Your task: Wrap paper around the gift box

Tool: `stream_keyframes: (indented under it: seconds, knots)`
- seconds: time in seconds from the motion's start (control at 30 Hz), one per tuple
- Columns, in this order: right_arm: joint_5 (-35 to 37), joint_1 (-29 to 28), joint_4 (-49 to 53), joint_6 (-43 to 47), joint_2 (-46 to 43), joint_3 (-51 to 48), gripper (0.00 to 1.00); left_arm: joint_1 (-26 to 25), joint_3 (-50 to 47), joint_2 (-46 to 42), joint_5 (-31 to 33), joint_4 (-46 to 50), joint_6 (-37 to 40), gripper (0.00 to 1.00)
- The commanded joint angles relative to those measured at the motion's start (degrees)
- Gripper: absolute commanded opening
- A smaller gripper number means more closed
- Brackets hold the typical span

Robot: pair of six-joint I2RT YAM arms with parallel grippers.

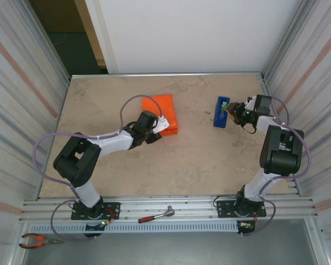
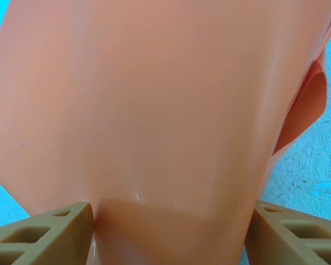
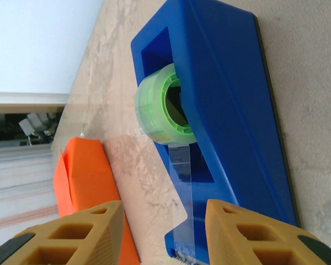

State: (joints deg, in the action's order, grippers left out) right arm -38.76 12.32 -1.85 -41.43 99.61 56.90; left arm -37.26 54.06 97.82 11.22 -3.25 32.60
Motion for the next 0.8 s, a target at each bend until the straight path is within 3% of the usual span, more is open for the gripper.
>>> stream_keyframes:
  seconds: [0.0, 0.33, 0.77]
  knots:
    - [-1.6, -0.7, -2.0, 0.1, 1.7, 1.3, 0.41, -0.6, 0.1, 0.9, -0.1, 3.8, -0.3, 0.70]
    - [-2.6, -1.1, -3.1, 0.1, 3.9, 1.5, 0.32, -0.6, 0.3, 1.0, -0.2, 4.2, -0.3, 0.70]
    - [-3.2, -1.4, -2.8, 0.7, 5.6, 1.9, 0.29, -0.7, 0.4, 1.1, -0.1, 4.3, -0.2, 0.70]
